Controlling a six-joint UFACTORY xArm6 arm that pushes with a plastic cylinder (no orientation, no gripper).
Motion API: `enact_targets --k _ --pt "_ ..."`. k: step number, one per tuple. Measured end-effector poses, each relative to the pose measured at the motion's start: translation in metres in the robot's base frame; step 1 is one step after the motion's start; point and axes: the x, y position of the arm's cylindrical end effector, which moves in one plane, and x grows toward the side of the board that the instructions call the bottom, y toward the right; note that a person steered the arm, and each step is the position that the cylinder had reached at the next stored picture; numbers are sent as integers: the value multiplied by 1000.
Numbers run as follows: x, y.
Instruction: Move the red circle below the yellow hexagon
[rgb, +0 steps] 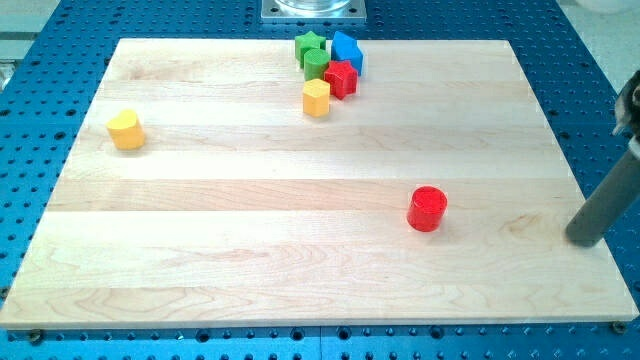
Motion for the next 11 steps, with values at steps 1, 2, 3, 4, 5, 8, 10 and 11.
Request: enact_targets --k 1,2,3,4,5,8,10,11 --pt "12 -92" --pt "-8 -158" --pt "-56 -172" --pt "-30 -152" --pt "-36 -105" --pt "-80 -208" --pt "-131 -242" --pt "-126 -295"
